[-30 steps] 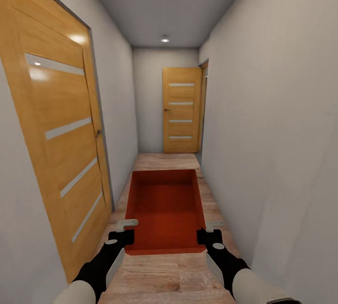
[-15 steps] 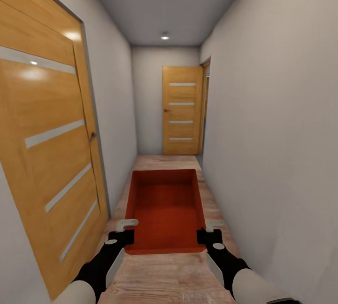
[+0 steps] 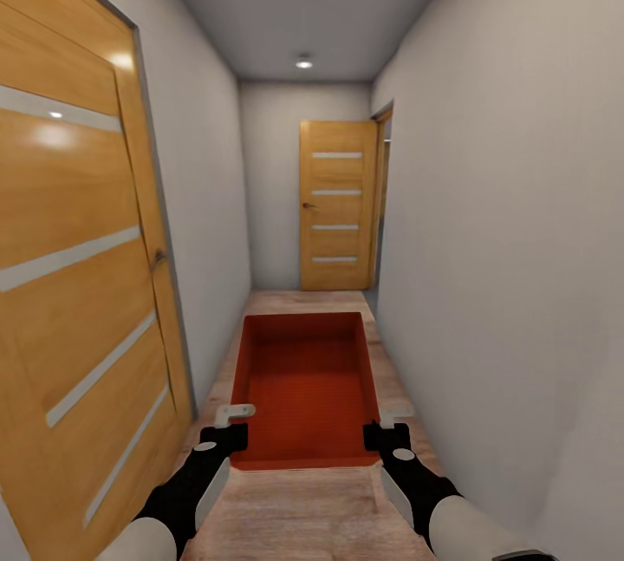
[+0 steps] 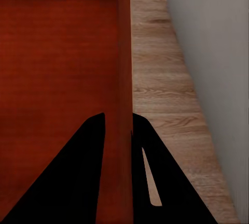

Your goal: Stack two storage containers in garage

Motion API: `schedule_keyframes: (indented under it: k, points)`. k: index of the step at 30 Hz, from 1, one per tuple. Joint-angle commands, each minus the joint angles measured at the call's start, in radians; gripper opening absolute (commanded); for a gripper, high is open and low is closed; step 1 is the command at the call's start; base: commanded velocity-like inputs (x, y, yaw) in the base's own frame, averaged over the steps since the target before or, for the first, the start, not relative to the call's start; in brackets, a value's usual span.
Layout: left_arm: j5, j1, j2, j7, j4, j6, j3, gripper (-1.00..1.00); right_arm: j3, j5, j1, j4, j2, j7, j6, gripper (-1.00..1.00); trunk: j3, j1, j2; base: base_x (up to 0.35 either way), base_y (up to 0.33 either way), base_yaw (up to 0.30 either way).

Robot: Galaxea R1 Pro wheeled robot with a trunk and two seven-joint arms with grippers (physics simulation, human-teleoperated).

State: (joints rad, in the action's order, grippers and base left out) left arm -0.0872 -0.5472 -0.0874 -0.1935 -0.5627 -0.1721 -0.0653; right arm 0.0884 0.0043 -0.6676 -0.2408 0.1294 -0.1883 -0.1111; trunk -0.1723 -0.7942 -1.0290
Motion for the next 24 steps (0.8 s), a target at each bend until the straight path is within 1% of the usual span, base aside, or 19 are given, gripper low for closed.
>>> schedule_keyframes:
  k: [1, 24]
  points:
    - [0.015, 0.000, 0.002, -0.021, -0.005, 0.029, 0.002, -1.00, -0.039, -0.023, -0.001, 0.003, -0.001, -0.099, -0.004, -1.00, -0.001, -0.001, -0.001, 0.326, 0.000, 0.000]
    - [0.014, 0.000, 0.002, -0.021, -0.005, 0.029, 0.004, -1.00, -0.039, -0.023, -0.001, 0.003, -0.001, -0.100, -0.005, -1.00, -0.001, -0.001, -0.001, 0.327, 0.000, 0.000]
